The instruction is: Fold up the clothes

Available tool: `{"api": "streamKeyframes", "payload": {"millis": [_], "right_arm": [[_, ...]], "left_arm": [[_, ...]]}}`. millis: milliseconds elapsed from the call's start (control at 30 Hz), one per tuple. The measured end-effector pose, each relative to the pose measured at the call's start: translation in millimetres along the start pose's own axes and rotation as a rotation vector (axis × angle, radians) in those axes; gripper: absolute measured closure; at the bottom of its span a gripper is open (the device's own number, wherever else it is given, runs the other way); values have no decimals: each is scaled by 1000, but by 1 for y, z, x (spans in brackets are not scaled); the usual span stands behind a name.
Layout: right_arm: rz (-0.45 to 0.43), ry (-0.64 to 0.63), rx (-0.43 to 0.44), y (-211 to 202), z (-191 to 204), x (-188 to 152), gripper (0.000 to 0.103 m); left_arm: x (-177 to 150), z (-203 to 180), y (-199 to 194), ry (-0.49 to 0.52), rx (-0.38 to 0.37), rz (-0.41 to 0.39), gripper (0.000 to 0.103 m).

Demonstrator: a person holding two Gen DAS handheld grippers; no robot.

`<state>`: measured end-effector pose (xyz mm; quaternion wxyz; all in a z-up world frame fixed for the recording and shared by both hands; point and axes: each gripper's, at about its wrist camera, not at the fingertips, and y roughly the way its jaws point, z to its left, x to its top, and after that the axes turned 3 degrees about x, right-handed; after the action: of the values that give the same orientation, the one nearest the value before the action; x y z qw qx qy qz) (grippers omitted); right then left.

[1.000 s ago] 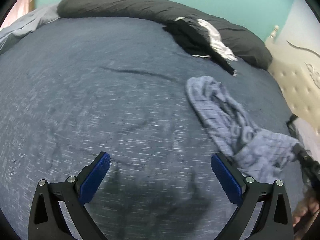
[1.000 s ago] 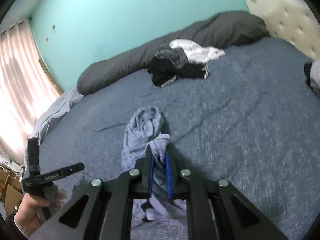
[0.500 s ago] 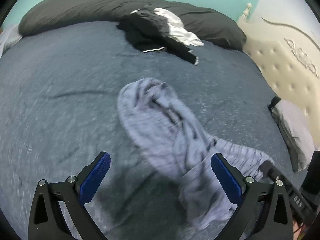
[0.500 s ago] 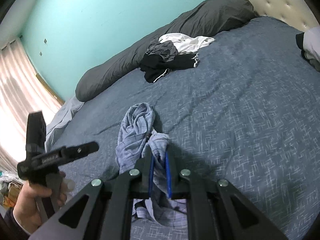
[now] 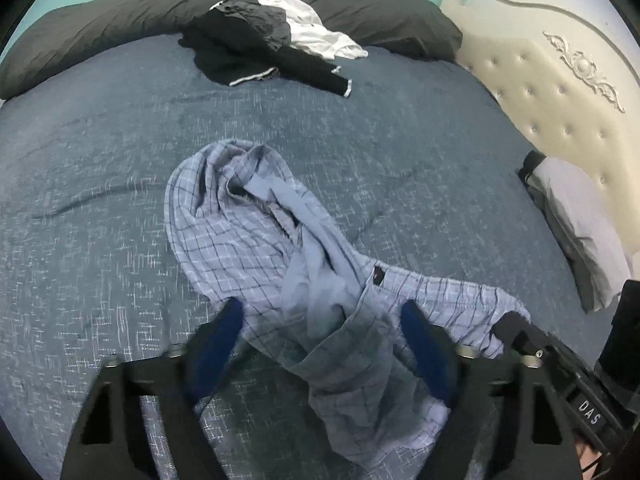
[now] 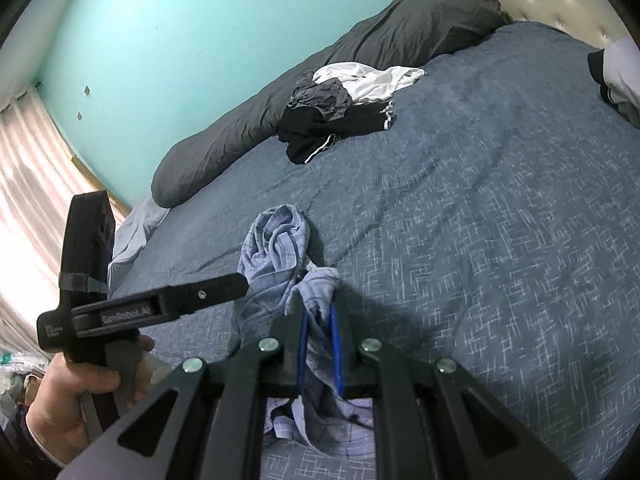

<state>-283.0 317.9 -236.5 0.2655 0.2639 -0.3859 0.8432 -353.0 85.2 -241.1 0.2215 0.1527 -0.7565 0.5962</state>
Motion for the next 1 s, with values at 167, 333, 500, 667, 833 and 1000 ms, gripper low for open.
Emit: {"api": "streamKeyframes", "payload": {"millis": [167, 333, 500, 667, 833, 1000], "right_arm": [[1, 10, -2, 1, -2, 0, 94], [8, 17, -4, 3, -2, -1, 94], [11, 22, -4, 4, -3, -1, 94], [12, 33, -4, 4, -5, -1, 93], [15, 54, 1, 5, -9, -2, 93], [16, 59, 0, 5, -11, -1, 93]], "left_arm": [[-3, -5, 1, 33, -23, 8, 51], [-5, -11, 0, 86, -24, 8, 85], [-7, -11, -2, 95, -22, 6, 91], [-15, -2, -14, 83, -3, -25, 94], [-36, 24, -35, 40, 45, -46, 100], [-56, 56, -48, -10, 88, -29, 100]]}}
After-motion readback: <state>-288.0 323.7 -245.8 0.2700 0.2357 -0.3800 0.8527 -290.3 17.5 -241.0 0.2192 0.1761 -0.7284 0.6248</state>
